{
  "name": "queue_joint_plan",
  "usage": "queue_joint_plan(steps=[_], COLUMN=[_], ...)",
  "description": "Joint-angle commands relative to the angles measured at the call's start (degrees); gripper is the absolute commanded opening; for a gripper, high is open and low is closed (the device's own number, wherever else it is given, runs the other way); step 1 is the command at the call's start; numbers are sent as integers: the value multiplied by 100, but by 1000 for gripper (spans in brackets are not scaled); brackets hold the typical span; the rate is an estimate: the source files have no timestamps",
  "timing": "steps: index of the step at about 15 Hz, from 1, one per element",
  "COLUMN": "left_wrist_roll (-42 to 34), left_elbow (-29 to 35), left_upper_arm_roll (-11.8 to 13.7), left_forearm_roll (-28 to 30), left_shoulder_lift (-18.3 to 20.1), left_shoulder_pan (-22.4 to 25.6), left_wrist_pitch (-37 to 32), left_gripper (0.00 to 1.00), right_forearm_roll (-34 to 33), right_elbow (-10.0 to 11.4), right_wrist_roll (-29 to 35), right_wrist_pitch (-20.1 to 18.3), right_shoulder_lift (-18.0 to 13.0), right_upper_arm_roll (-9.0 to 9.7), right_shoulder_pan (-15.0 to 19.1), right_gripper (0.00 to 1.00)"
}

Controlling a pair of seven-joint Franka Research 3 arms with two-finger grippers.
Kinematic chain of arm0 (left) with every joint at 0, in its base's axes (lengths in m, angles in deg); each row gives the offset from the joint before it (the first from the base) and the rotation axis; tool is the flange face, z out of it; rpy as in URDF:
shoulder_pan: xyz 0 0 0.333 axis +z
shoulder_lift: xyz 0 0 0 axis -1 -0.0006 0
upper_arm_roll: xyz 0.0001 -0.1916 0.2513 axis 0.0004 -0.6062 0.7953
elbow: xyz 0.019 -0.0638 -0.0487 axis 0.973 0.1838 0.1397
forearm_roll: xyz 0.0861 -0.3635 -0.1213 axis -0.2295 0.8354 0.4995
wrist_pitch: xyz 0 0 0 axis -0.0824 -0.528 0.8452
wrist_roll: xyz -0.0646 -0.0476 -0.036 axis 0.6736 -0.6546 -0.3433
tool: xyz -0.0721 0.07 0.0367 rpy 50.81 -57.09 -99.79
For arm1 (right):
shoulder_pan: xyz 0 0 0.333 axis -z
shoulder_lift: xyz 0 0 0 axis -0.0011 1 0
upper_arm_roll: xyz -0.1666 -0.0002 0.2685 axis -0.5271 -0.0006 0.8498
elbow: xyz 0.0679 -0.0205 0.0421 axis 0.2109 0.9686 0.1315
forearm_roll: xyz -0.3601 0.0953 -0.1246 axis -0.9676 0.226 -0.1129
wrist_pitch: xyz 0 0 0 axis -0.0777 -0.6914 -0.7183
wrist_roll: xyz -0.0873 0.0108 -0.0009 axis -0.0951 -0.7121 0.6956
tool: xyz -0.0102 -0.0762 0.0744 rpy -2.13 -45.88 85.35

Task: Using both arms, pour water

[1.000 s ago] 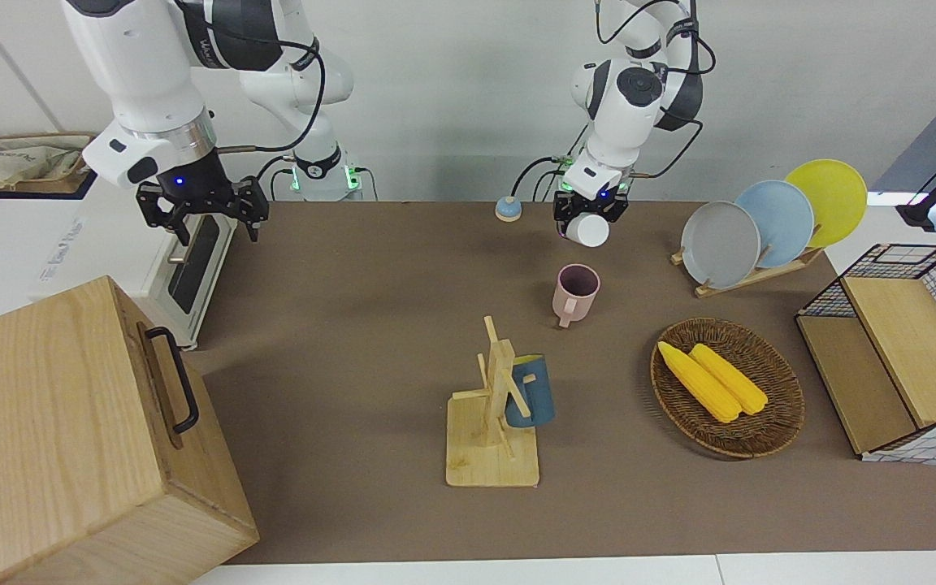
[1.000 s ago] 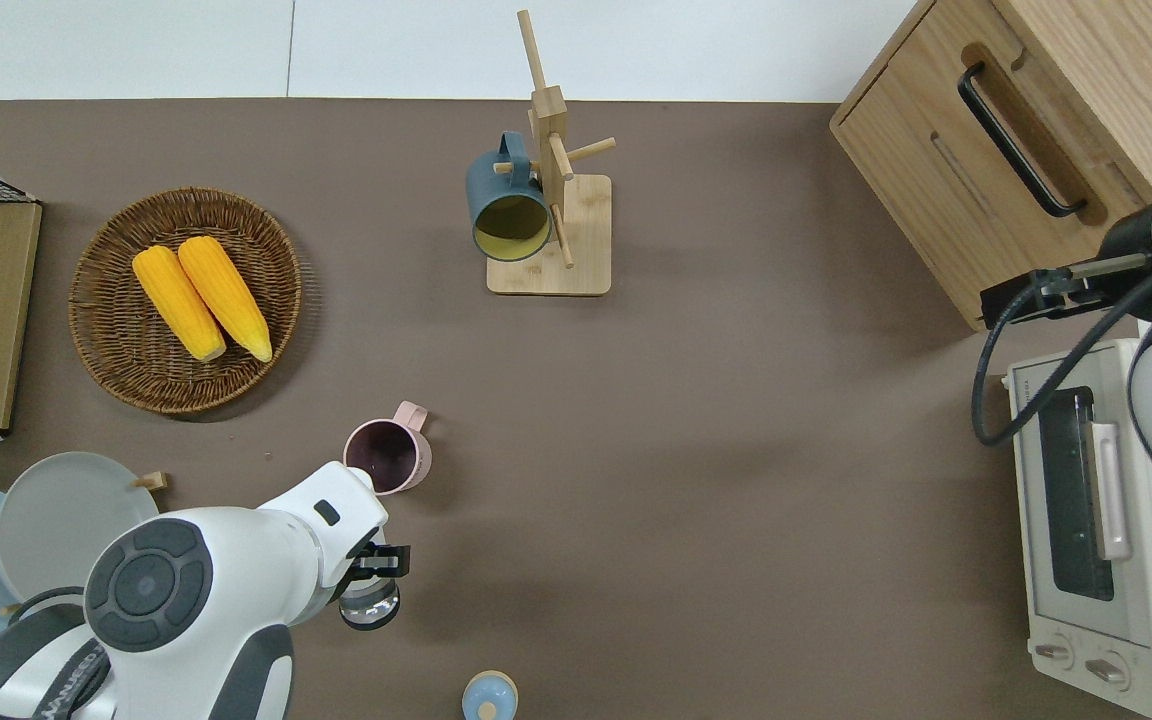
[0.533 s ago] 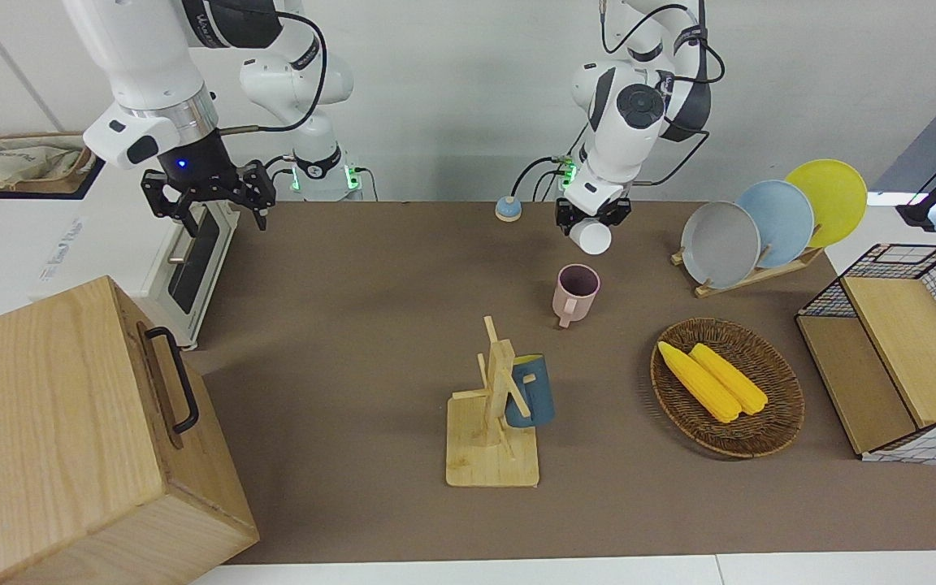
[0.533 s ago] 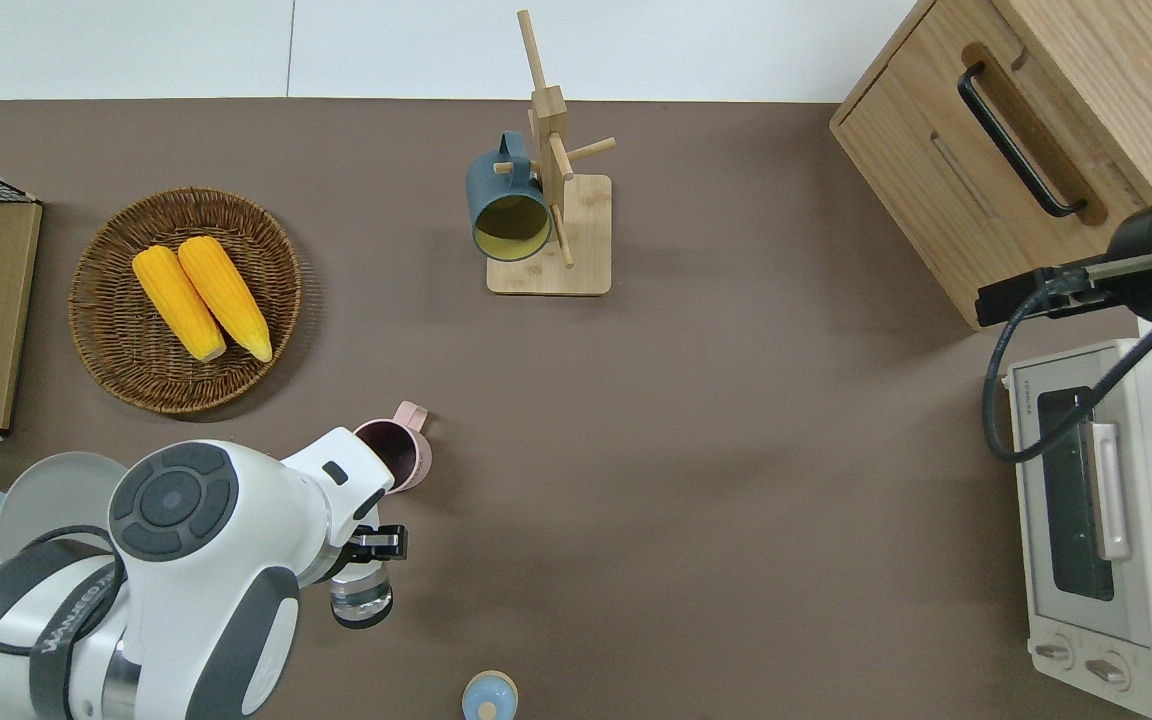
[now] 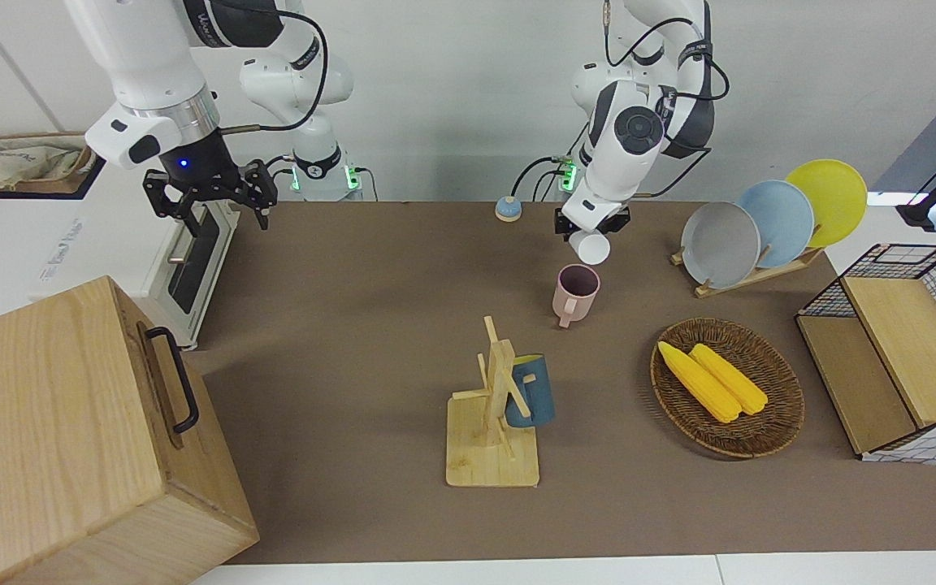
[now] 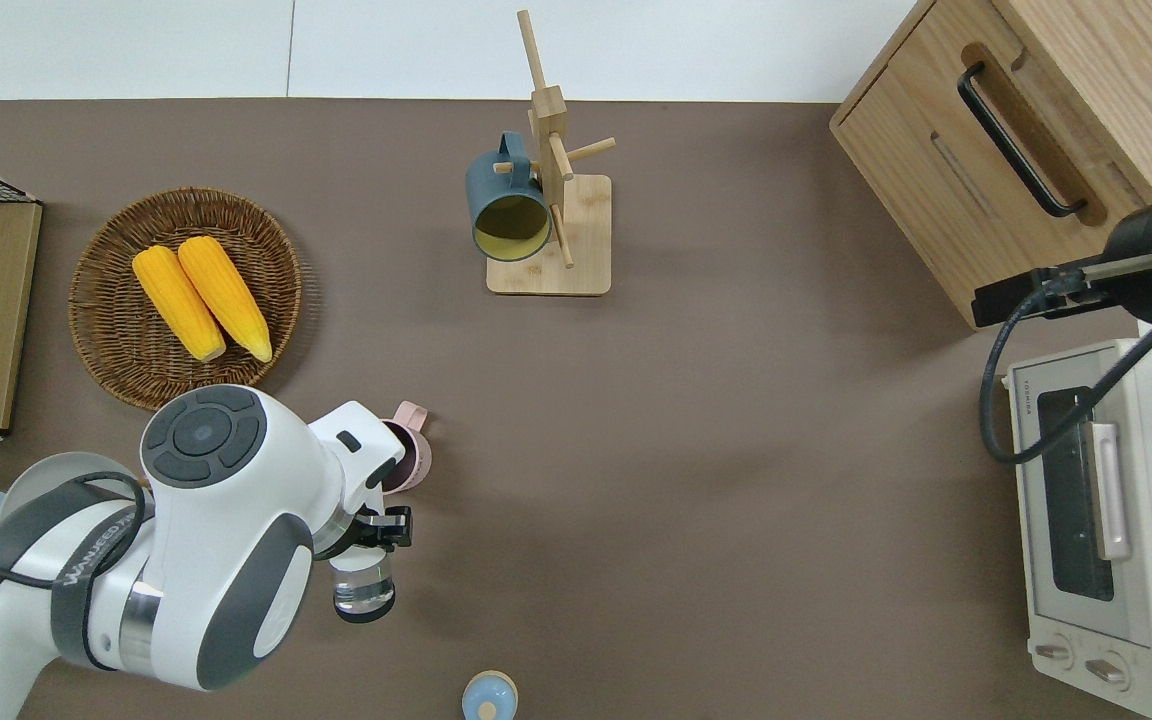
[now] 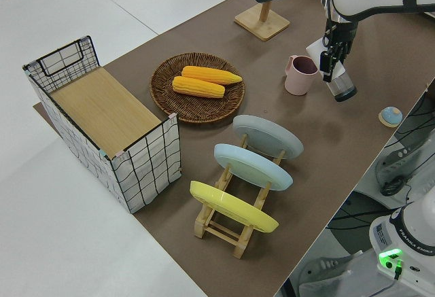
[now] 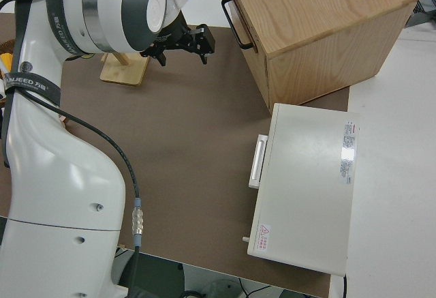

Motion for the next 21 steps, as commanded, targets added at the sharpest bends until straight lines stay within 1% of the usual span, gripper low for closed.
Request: queue_joint_plan(steps=[1,3,7,9,11,15,21], left_wrist_roll=[185,211,194,185,229,229,282], left_elbow=[-240,-240,-336,-528,-923,-1259,-1286], left_upper_arm_roll=[-28,-37,-37,-37,-37,-37,-37], left_forearm_roll=[-174,-218,-218,-218,-227,-420,-420], left_shoulder_lift=[-109,-127,-215,-355,-688,-1023,-1050], left_shoulder_pan=[2,-7,-7,19,-7,-25,-33], left_wrist_pitch=[-449,-580,-625,-817,-1247,-1573,-1644], left_gripper=[0,0,0,0,0,0,0], right_forearm_roll=[106,106,106,106,106,106,106], right_elbow=[33,24,24,24,24,24,33], right_wrist_roll=[-110,-110,-110,-110,-110,-110,-110], right_wrist_pitch=[-30,-30,-30,-30,-30,-30,-30], right_shoulder_lift=[-55,-55,-55,-55,-55,-55,-55], right_upper_arm_roll=[64,64,64,64,64,64,64], right_shoulder_pan=[83,92,83,83,92,92,83], right_gripper=[992,992,992,992,992,992,992])
